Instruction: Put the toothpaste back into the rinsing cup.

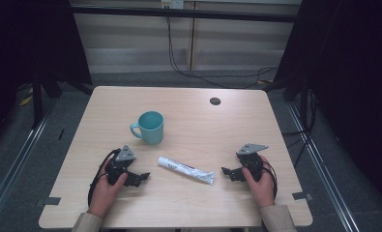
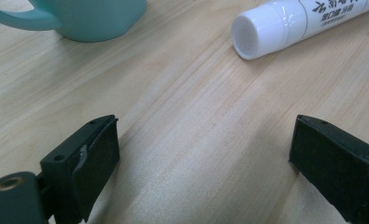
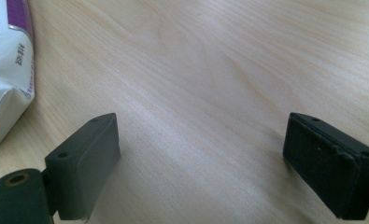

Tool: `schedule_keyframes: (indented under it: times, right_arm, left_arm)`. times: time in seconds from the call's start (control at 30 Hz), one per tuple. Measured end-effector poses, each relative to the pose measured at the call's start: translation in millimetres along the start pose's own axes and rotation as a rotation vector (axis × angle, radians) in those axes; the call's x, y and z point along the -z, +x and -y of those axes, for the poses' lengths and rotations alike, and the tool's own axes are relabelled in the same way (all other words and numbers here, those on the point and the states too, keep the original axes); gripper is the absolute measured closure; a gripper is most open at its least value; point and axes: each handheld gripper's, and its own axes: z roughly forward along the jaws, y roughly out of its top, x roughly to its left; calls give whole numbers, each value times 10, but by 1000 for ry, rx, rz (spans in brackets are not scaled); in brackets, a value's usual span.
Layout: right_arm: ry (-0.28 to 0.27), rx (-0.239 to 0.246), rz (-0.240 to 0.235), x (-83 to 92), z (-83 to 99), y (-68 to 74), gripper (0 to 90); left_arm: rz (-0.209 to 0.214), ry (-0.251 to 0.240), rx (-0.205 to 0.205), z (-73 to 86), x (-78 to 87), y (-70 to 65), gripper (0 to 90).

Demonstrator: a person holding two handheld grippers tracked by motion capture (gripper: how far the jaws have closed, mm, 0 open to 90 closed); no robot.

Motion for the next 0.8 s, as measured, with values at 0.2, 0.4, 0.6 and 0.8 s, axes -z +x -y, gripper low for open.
schedule_keyframes:
  times: [0.2, 0.4, 0.6, 0.8]
  right_arm:
    - [0, 0, 0, 0, 0, 0, 104]
    - [0, 0, 0, 0, 0, 0, 104]
    - [0, 0, -1, 0, 0, -1, 104]
    - [-1, 0, -2, 0, 0, -1, 104]
  left_arm:
    - [15, 8, -5, -6, -10, -3, 57]
    - [51, 86, -65, -144, 19, -30, 182]
    - [93, 236, -269, -477, -21, -170, 225]
    - [152, 309, -374, -748, -104, -314, 242]
